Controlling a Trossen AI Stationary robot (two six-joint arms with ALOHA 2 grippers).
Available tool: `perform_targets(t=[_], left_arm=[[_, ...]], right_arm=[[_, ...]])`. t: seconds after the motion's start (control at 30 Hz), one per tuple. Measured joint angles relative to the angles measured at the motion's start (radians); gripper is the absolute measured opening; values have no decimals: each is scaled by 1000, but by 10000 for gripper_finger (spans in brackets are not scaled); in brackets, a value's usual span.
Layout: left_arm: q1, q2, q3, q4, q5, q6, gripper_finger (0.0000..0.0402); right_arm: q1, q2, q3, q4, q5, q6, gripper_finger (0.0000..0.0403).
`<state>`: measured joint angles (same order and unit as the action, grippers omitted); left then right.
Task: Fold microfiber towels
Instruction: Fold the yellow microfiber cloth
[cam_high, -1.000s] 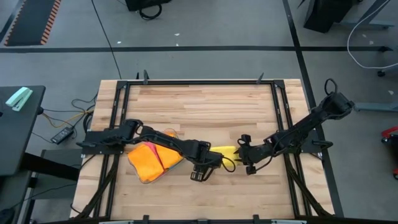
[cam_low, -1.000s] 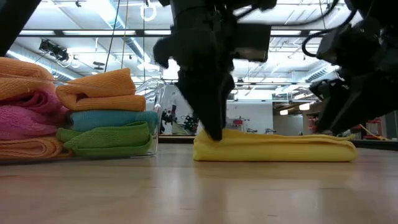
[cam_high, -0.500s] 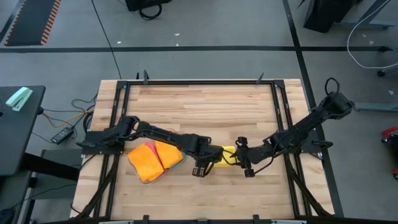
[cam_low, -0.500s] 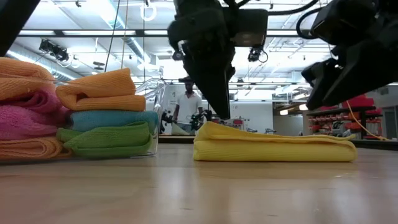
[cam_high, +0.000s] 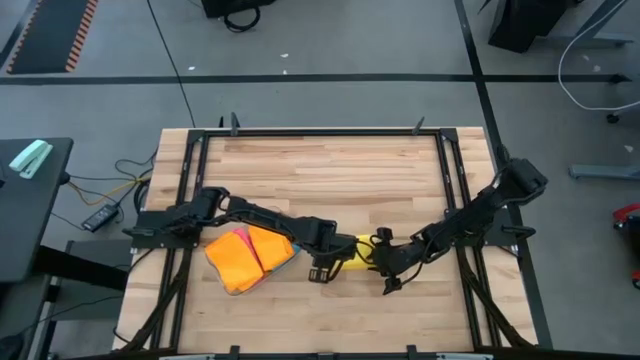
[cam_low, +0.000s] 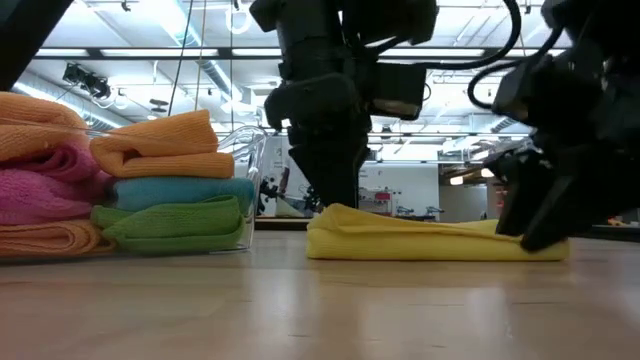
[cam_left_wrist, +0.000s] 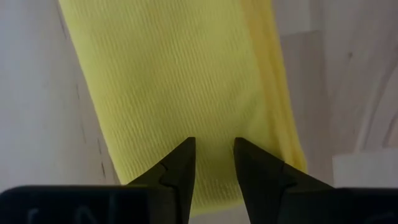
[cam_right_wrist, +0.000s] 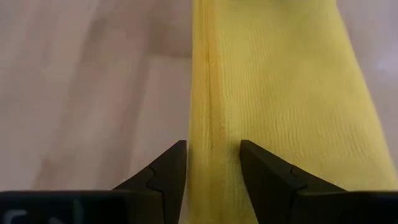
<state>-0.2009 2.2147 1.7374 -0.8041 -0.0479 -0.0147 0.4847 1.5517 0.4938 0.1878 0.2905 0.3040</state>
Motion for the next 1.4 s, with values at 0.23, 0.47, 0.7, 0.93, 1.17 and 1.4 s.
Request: perform_targets(t=[0.23, 0.47, 0.7, 0.93, 1.17, 1.4], left_arm=[[-4, -6, 8, 3, 0, 0, 113], [-6, -32, 77, -16, 0, 24, 108], [-11, -42, 107, 5, 1, 36, 107], [-11, -36, 107, -23, 0, 26, 107], [-6, -35, 67, -5, 2, 48, 107], [-4, -35, 54, 5, 0, 83, 107]], right_arm=[[0, 11, 3, -52, 0, -33, 159], [-14, -63, 2, -221, 35, -203, 159], [-77, -75, -2, -304, 254, -512, 159], [-60, -74, 4, -327, 332, -492, 159], [39, -74, 75, -323, 310, -434, 159], [83, -64, 86, -83, 228, -459, 159]])
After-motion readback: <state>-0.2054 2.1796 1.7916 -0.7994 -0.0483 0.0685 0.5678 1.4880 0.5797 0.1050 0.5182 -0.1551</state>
